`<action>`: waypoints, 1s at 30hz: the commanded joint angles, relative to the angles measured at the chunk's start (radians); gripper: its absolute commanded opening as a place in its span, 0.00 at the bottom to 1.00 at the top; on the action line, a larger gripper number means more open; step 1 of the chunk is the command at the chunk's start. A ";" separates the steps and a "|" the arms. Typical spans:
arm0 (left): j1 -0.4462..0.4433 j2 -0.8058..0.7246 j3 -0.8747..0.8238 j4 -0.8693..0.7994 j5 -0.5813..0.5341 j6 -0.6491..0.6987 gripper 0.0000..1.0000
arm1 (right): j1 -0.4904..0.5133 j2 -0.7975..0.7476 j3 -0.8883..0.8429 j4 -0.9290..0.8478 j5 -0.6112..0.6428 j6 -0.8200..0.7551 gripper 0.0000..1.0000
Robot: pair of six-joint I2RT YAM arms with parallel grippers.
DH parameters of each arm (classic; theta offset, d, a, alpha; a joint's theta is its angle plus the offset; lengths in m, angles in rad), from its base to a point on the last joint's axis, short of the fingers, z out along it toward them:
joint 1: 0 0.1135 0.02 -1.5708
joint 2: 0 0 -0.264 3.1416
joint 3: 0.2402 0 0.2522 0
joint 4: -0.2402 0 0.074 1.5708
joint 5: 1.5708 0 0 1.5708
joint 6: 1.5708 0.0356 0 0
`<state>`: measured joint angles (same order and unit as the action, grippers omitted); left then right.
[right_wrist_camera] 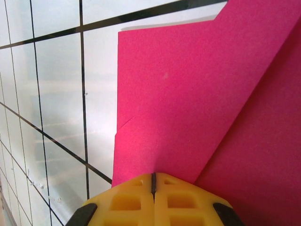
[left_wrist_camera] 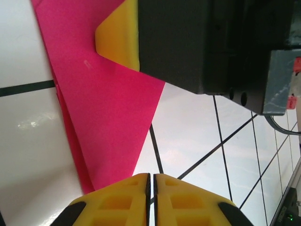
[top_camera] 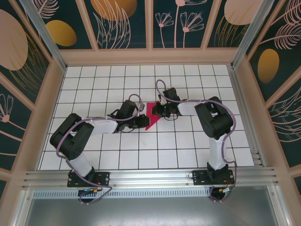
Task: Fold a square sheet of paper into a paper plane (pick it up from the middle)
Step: Fourth fold the wing at the center of the table.
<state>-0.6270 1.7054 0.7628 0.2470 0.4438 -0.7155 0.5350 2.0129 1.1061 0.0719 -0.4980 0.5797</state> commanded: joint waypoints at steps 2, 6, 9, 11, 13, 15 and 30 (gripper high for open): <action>-0.005 0.047 -0.005 0.004 0.038 -0.021 0.14 | 0.006 0.089 -0.018 -0.095 0.093 -0.004 0.01; -0.007 0.073 -0.008 -0.017 0.031 -0.021 0.14 | 0.006 0.091 -0.017 -0.098 0.095 -0.006 0.01; -0.008 0.082 -0.007 -0.044 0.003 -0.012 0.13 | 0.006 0.092 -0.015 -0.098 0.096 -0.006 0.01; -0.007 0.083 -0.006 -0.062 -0.019 -0.006 0.13 | 0.006 0.094 -0.015 -0.101 0.096 -0.006 0.01; -0.008 0.083 -0.009 -0.068 -0.025 -0.004 0.13 | 0.006 0.093 -0.015 -0.101 0.097 -0.006 0.01; -0.009 0.083 -0.016 -0.064 -0.022 -0.007 0.13 | 0.006 0.093 -0.015 -0.100 0.098 -0.006 0.01; -0.020 0.069 -0.067 -0.017 0.023 -0.030 0.13 | 0.006 0.092 -0.021 -0.100 0.101 -0.003 0.01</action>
<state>-0.6315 1.7748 0.7254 0.2787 0.4416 -0.7307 0.5350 2.0171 1.1107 0.0715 -0.4992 0.5800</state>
